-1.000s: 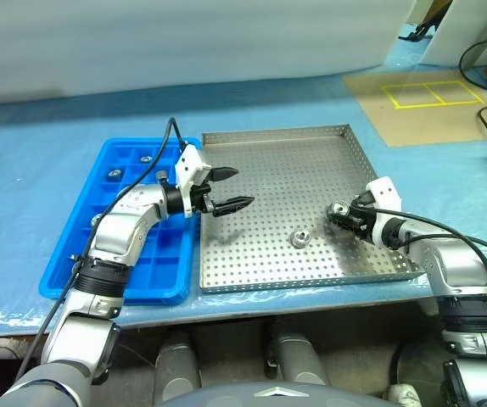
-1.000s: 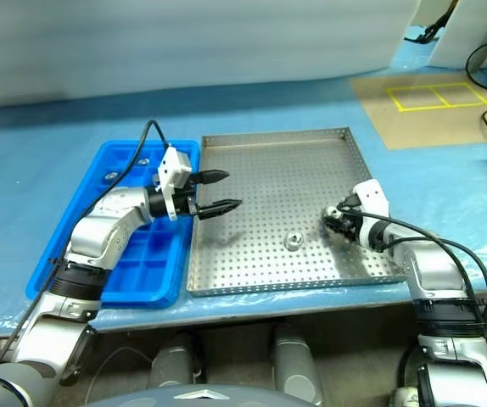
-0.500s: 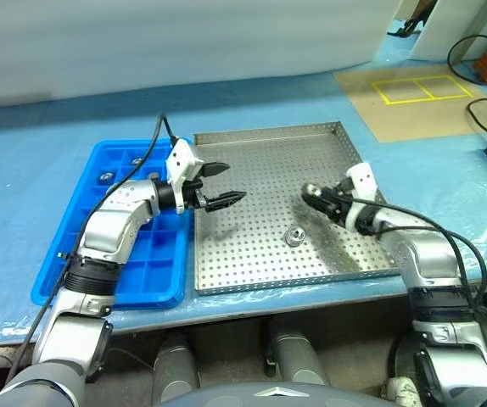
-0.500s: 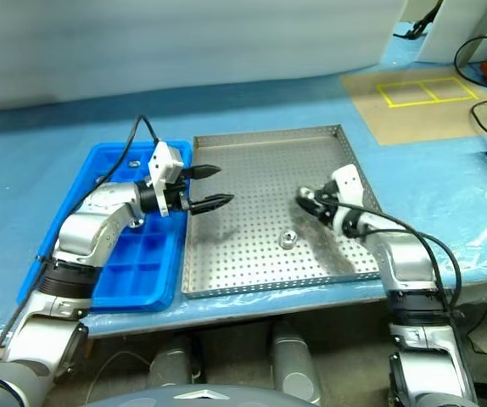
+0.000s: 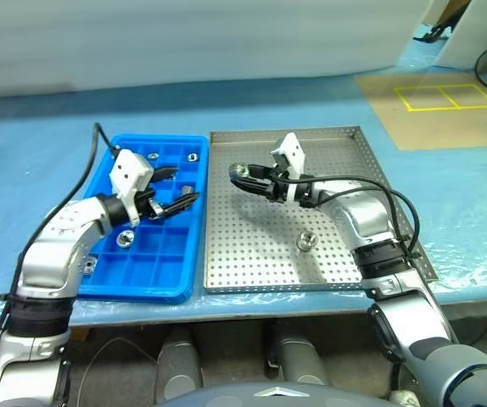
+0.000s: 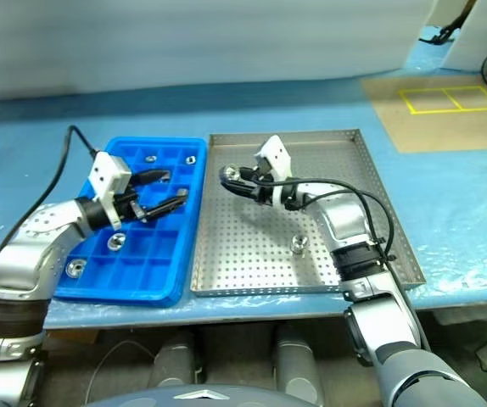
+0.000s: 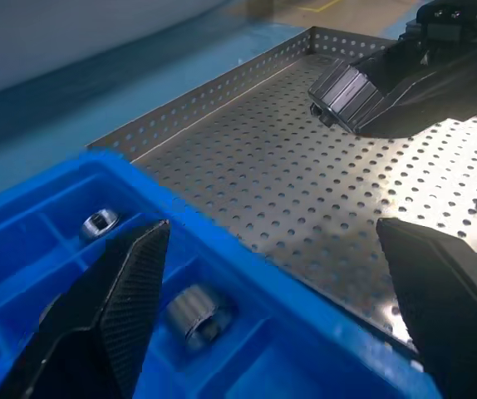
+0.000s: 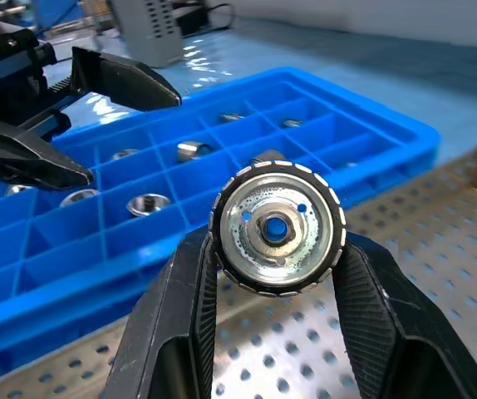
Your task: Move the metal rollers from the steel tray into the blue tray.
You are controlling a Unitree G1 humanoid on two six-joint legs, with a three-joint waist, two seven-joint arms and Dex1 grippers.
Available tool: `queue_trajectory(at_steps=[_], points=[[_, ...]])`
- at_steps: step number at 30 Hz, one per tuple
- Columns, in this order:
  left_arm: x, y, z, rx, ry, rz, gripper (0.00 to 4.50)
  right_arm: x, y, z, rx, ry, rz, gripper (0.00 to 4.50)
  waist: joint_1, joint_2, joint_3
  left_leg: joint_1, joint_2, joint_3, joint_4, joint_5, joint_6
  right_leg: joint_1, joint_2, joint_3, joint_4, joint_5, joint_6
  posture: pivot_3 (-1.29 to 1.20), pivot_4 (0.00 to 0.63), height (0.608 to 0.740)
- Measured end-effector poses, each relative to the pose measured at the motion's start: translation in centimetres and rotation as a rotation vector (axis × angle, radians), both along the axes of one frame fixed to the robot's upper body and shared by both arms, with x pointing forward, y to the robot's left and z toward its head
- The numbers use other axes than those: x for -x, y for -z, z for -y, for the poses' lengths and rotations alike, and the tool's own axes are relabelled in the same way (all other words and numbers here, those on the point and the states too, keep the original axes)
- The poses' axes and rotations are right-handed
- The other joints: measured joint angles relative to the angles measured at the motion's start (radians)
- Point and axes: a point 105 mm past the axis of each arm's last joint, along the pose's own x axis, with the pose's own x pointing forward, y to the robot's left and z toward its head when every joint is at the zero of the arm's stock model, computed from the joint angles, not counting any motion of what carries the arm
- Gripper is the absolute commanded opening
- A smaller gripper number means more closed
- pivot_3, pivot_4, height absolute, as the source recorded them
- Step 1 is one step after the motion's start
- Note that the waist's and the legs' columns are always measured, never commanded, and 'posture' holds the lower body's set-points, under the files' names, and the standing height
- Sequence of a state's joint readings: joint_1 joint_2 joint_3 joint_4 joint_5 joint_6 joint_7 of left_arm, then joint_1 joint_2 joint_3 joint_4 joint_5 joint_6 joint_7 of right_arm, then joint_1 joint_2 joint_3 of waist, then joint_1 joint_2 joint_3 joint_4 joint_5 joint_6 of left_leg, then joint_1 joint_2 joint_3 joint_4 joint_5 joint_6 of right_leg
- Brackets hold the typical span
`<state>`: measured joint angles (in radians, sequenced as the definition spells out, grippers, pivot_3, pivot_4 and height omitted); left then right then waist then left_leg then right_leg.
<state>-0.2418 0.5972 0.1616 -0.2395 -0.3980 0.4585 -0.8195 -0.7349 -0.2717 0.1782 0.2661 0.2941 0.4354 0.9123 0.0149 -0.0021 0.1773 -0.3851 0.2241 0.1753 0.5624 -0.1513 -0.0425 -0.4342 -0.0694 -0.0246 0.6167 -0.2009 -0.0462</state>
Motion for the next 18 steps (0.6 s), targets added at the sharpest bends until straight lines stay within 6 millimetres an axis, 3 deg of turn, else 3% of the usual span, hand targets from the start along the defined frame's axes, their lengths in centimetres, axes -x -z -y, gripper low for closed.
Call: queue_trajectory(at_steps=[7, 13, 18], points=[[3.3, 1.1, -3.9, -0.017, -0.172, -0.019, 4.24, 1.3, 0.8, -4.3, 0.007, -0.212, -0.01, 1.62, 0.042, -0.001, 0.0, -0.001, 0.0, -0.001, -0.002, 0.0, -0.001, -0.001, 0.0, -0.001, -0.001, 0.0, 0.0, 0.23, 0.15, 0.74], [5.9, 1.8, -6.5, -0.026, -0.306, -0.027, 4.24, 2.9, 1.6, -6.3, 0.036, -0.362, -0.016, 1.62, 0.094, -0.001, 0.001, -0.001, 0.0, -0.001, -0.004, 0.0, -0.001, -0.001, -0.002, -0.001, -0.002, -0.001, 0.0, 0.36, 0.15, 0.74], [8.2, 2.9, -7.1, -0.008, -0.383, -0.049, 4.24, 4.3, 2.2, -7.4, 0.056, -0.477, -0.018, 1.62, 0.129, -0.002, 0.001, 0.0, 0.0, -0.002, -0.009, 0.0, -0.001, -0.002, -0.003, -0.002, -0.004, -0.004, 0.006, 0.42, 0.15, 0.74]])
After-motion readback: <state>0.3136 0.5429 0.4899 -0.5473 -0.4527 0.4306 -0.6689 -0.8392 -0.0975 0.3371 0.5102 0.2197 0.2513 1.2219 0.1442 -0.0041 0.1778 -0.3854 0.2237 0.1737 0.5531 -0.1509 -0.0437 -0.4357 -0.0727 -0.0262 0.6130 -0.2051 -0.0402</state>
